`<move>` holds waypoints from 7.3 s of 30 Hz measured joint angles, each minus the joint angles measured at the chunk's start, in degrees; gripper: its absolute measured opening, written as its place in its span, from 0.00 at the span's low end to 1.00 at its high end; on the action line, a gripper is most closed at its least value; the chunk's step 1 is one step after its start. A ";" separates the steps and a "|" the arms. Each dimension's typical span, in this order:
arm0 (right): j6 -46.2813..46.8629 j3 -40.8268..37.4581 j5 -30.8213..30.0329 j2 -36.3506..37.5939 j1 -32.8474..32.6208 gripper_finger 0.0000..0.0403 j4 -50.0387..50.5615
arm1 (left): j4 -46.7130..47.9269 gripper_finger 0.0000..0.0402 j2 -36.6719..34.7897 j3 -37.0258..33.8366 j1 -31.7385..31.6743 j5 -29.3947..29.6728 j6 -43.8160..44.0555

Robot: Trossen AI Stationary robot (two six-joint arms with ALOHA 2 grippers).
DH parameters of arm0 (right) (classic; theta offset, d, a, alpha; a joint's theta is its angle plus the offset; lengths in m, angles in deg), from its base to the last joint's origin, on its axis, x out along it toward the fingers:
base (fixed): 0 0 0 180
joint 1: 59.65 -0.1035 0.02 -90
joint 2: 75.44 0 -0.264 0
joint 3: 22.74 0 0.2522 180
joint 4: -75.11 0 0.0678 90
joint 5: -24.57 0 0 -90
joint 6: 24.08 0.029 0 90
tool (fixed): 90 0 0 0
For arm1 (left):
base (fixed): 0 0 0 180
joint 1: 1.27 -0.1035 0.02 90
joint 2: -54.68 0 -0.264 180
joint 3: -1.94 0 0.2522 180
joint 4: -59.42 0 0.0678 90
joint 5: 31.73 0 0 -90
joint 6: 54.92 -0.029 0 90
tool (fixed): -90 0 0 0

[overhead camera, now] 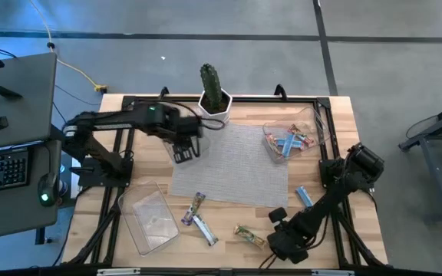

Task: Pick and place Granola Bars by type
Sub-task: Put the yellow granola bar into the top left transparent bin

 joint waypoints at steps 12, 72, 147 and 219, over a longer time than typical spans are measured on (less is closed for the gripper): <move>-24.11 7.52 -18.87 8.96 19.22 0.24 3.63 | -0.89 0.42 -16.65 0.04 0.00 10.35 0.43; -55.55 25.96 6.03 -18.67 54.39 0.24 -45.06 | 2.13 0.42 -20.63 0.04 0.00 8.79 3.65; 7.66 18.13 1.05 -0.26 20.17 0.56 2.51 | 3.18 0.42 -20.65 0.04 0.02 4.67 9.84; -17.11 8.67 -29.82 4.43 19.66 0.19 -13.11 | 1.51 0.42 -20.63 0.00 0.03 4.76 6.57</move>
